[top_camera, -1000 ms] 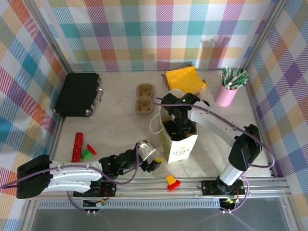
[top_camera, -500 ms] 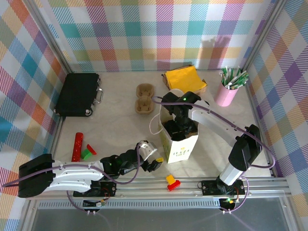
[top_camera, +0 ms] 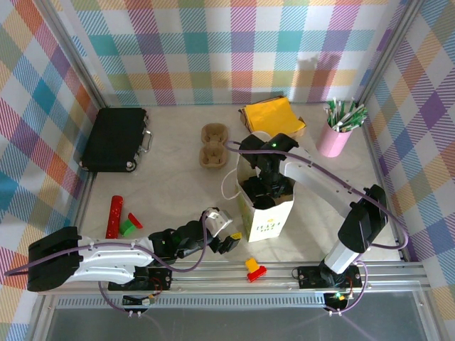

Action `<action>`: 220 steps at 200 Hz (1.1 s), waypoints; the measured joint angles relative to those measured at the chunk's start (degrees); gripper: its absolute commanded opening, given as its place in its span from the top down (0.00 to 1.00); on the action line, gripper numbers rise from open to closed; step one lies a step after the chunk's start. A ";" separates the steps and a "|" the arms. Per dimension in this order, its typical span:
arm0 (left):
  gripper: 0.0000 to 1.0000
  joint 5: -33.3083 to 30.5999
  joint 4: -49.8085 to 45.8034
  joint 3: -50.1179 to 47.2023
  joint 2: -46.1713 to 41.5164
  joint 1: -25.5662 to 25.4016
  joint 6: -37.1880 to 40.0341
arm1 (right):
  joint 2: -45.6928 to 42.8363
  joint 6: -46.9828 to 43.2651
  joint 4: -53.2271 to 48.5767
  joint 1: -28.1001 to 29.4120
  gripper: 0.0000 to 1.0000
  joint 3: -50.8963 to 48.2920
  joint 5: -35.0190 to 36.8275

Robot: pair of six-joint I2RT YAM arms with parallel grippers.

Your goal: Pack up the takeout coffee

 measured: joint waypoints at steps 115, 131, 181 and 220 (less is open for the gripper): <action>0.12 0.00 0.22 0.00 0.22 0.04 0.02 | -0.17 -0.22 -2.08 0.00 0.07 2.32 0.92; 0.12 0.02 0.22 0.00 0.28 0.04 0.02 | -0.26 -0.22 -2.25 0.00 0.07 2.64 0.94; 0.12 0.02 0.26 0.00 1.42 0.15 0.02 | -0.83 -0.22 -2.82 0.00 0.07 2.82 1.14; 0.12 0.02 1.38 0.00 2.19 0.28 -0.04 | -0.90 -0.22 -3.34 0.02 0.08 2.82 1.33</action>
